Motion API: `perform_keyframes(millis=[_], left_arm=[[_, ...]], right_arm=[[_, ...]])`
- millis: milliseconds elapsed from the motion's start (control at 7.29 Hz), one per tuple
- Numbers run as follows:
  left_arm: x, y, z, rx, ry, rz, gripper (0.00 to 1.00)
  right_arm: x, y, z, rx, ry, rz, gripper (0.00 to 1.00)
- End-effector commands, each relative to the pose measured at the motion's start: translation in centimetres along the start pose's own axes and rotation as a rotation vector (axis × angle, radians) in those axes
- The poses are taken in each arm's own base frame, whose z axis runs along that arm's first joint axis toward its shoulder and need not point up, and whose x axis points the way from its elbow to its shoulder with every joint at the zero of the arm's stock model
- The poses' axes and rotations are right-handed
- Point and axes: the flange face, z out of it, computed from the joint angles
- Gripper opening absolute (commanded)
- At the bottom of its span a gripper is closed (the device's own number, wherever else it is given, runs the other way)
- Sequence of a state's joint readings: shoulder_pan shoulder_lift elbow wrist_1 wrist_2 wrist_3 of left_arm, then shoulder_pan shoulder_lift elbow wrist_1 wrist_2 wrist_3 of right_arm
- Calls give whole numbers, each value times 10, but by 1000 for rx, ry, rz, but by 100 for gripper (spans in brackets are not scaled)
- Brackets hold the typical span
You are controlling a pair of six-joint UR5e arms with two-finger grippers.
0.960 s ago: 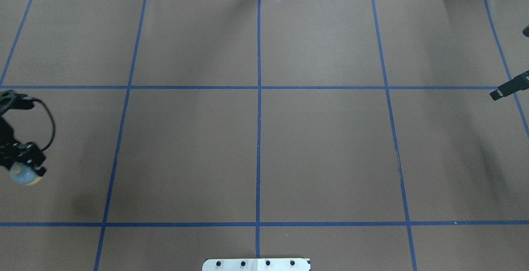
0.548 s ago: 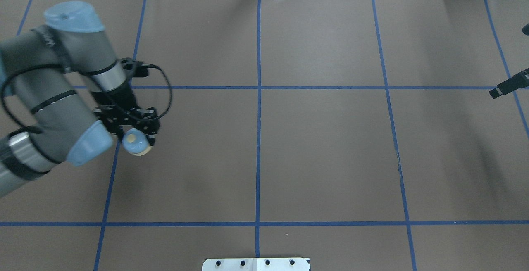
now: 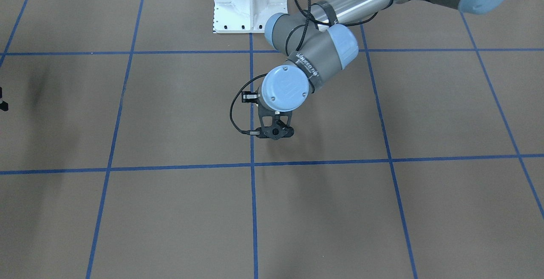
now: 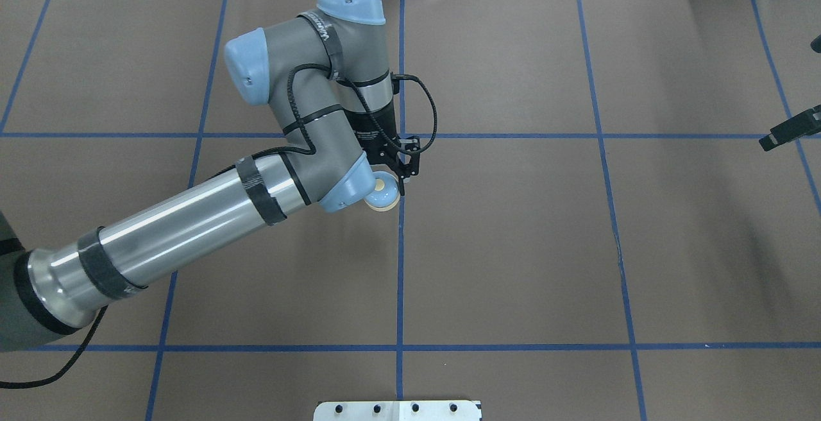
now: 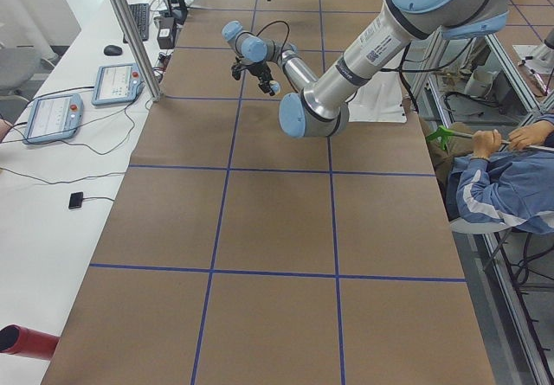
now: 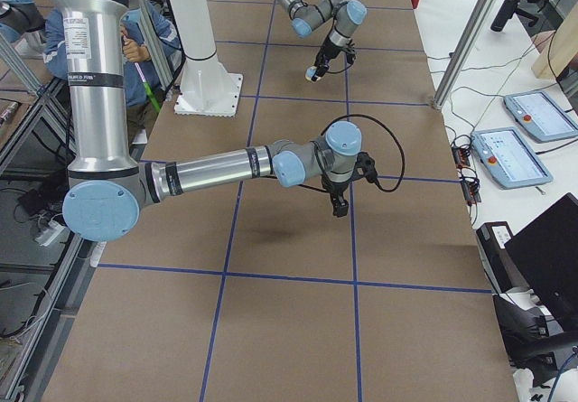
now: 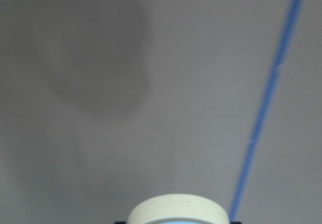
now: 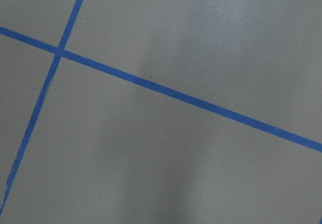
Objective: Place and press bell with both arms
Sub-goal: 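Carry the white bell with the left gripper toward the table centre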
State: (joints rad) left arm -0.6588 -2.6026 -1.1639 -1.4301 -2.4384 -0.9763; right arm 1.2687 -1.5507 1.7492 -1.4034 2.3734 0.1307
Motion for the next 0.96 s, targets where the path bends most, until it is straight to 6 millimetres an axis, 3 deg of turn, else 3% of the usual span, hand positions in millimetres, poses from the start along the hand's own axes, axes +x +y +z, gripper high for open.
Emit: perform_keyframes(millis=[0,137,274,823], left_arm=[[28,-3,35,29,-22,-6,12],[30,-2,38,26,-25,-5,18],[30,-3,50,38,-39,3,36],[30,-4,57,42,-38,-5,55]], right_arm=[[0,0,0,-1,-1,8,100],[0,0,0,-1,-1,8,100],[0,0,0,-1,-3,8,100],[4,2,7,-15,-5,18,100]])
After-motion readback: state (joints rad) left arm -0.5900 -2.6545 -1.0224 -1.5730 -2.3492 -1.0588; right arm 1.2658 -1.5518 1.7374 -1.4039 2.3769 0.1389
